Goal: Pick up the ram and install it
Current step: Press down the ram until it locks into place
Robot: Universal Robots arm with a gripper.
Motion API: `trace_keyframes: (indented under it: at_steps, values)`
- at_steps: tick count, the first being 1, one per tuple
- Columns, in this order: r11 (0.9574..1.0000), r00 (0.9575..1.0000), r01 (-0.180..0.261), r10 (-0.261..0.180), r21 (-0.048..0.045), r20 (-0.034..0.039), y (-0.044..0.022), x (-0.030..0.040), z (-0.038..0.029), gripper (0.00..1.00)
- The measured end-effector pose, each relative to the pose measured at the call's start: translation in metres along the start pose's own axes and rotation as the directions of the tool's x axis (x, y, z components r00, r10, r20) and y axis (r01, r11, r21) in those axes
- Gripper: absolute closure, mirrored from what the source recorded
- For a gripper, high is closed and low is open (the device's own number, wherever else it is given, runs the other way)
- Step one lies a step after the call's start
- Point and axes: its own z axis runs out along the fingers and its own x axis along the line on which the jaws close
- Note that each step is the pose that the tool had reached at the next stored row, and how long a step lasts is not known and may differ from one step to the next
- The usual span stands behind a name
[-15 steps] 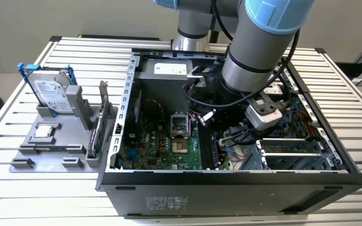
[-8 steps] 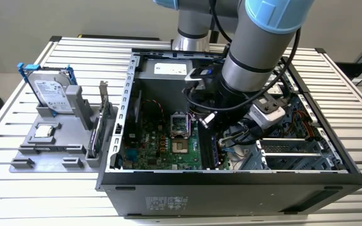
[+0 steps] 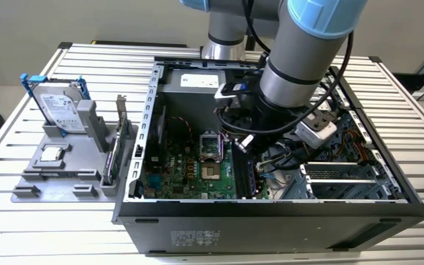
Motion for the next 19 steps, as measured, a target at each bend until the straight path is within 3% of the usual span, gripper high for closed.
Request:
trace_keyframes:
  at_steps: [5,11,15,19]
  values:
    - [0.9972,0.9972,0.075,-0.075,-0.0023,0.0041,-0.0003,0.0004,0.0000,1.00]
    - [0.9875,0.9875,0.158,-0.158,-0.0041,0.0094,-0.0009,0.0007,0.0000,1.00]
    - [0.9762,0.9761,0.217,-0.217,-0.0055,0.0128,-0.0011,0.0009,0.0000,1.00]
    - [0.9584,0.9583,0.285,-0.285,-0.0071,0.0168,-0.0012,0.0009,0.0000,1.00]
